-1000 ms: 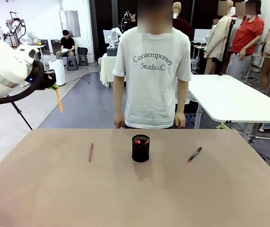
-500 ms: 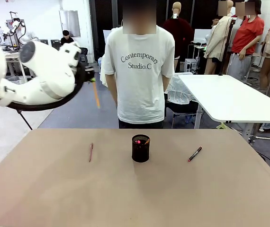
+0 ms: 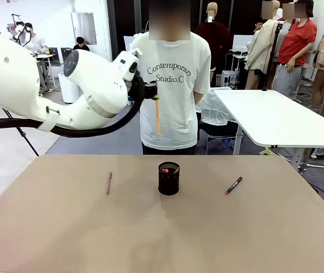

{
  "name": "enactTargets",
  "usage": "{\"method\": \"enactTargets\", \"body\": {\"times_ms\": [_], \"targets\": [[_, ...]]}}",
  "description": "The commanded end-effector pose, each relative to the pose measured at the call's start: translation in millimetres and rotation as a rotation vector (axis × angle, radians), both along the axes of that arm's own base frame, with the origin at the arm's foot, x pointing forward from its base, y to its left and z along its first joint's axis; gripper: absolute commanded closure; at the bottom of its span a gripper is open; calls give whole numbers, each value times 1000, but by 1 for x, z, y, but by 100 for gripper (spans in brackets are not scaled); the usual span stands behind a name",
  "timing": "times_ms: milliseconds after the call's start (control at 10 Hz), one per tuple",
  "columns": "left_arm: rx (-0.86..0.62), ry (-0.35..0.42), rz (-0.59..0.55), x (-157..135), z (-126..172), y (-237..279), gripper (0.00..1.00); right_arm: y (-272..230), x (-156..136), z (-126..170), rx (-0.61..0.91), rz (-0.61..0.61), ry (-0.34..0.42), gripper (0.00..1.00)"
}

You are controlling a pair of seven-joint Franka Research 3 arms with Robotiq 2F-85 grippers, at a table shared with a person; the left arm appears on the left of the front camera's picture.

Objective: Place the pens into the pen holder.
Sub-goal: Pick up a writing instrument from the table and place it into the Pen holder.

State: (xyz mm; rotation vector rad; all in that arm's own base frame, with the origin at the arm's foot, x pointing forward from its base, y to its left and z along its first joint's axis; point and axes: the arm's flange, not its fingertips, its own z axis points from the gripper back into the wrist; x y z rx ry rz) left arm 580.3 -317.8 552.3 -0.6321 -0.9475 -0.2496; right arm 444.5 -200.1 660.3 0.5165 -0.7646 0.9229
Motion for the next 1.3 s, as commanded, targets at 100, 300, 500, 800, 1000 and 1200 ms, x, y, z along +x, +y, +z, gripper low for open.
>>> {"method": "enactTargets", "body": {"times_ms": [100, 300, 500, 800, 1000, 1200], "targets": [[-23, 58, -295, -38, -64, 44, 100, 2, -2, 0, 3, 6, -11, 0], [-30, 68, -318, -46, -82, 44, 100, 2, -2, 0, 3, 6, -11, 0], [-42, 54, -302, -16, -56, -1, 100, 2, -2, 0, 3, 6, -11, 0], [-89, -79, -403, -12, -80, 20, 100, 2, -2, 0, 3, 6, -11, 0], [-78, -226, -415, -8, -89, 1, 100, 2, -2, 0, 3, 6, -11, 0], [-95, -278, -460, -5, -93, -9, 100, 2, -2, 0, 3, 6, -11, 0]]}}
